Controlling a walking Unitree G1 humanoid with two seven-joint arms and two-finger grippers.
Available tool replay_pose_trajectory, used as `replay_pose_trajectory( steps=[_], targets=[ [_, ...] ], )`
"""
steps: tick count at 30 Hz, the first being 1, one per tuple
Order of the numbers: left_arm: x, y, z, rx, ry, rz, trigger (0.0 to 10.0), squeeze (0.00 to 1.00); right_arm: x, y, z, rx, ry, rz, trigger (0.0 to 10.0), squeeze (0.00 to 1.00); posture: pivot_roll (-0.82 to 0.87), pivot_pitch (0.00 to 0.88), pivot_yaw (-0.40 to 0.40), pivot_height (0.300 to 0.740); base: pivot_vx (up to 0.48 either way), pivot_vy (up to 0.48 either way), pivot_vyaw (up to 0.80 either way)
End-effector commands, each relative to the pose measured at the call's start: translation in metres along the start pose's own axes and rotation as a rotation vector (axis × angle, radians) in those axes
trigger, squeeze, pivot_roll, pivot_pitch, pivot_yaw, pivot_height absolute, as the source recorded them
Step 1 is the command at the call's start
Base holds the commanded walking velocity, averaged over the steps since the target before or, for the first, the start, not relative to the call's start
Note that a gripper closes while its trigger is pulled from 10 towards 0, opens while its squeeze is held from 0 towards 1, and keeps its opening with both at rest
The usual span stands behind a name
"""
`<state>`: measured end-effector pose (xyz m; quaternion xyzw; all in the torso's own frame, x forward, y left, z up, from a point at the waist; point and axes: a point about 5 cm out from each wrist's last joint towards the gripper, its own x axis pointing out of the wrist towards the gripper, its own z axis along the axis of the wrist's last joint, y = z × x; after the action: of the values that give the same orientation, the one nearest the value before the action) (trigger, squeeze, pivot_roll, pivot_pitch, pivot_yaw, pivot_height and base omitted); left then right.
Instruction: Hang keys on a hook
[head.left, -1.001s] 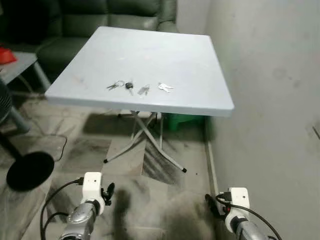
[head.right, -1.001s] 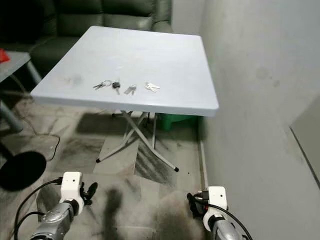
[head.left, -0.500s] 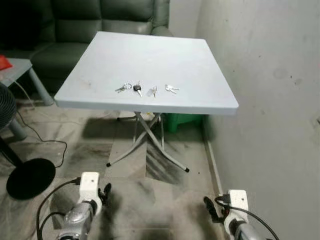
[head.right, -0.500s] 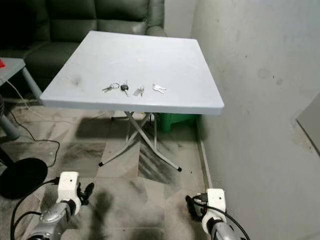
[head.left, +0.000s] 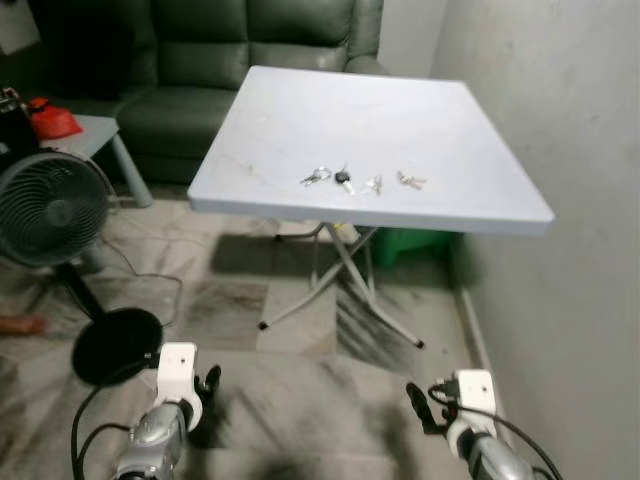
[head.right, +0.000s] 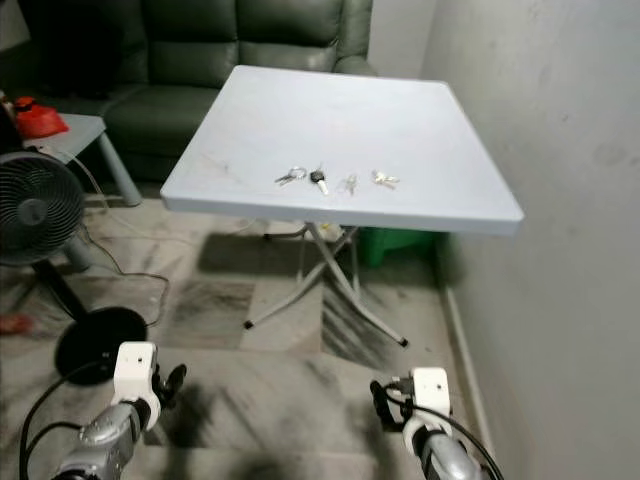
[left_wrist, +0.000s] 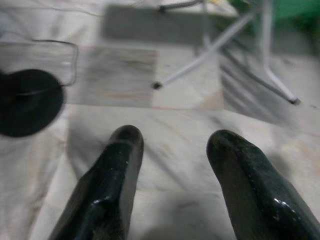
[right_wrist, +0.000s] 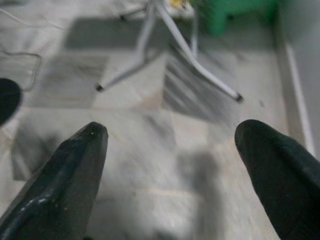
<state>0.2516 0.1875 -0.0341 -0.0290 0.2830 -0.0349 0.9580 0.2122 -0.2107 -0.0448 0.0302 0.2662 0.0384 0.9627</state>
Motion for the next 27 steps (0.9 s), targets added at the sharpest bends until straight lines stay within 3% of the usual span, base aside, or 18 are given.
replay_pose_trajectory(
  steps=[1, 12, 18, 22, 27],
  targets=[
    [0.000, 0.003, 0.001, 0.009, 0.003, 0.007, 10.0, 0.00, 0.001, -0.001, 0.002, 0.009, -0.006, -0.005, 10.0, 0.00, -0.08, 0.009, -0.041, 0.740, 0.000, 0.461, 0.00],
    [0.001, 0.002, 0.003, -0.002, -0.002, 0.009, 10.0, 0.00, 0.001, 0.000, 0.002, 0.015, -0.007, -0.002, 10.0, 0.00, -0.08, 0.014, -0.045, 0.740, 0.000, 0.455, 0.00],
    [0.002, 0.001, 0.007, -0.021, -0.031, 0.002, 10.0, 0.00, 0.002, 0.000, 0.005, 0.015, -0.022, -0.002, 10.0, 0.00, -0.08, 0.023, -0.041, 0.740, 0.000, 0.000, 0.00],
    [0.005, 0.003, 0.021, -0.048, -0.086, 0.028, 10.0, 0.00, 0.006, 0.002, 0.019, -0.005, -0.093, -0.005, 10.0, 0.00, -0.08, 0.032, -0.040, 0.740, 0.000, 0.000, 0.00],
    [0.012, -0.003, 0.069, -0.058, -0.263, -0.014, 10.0, 0.00, 0.014, 0.007, 0.062, -0.045, -0.258, 0.001, 10.0, 0.00, -0.08, 0.037, -0.032, 0.740, 0.000, 0.000, 0.00]
  ],
)
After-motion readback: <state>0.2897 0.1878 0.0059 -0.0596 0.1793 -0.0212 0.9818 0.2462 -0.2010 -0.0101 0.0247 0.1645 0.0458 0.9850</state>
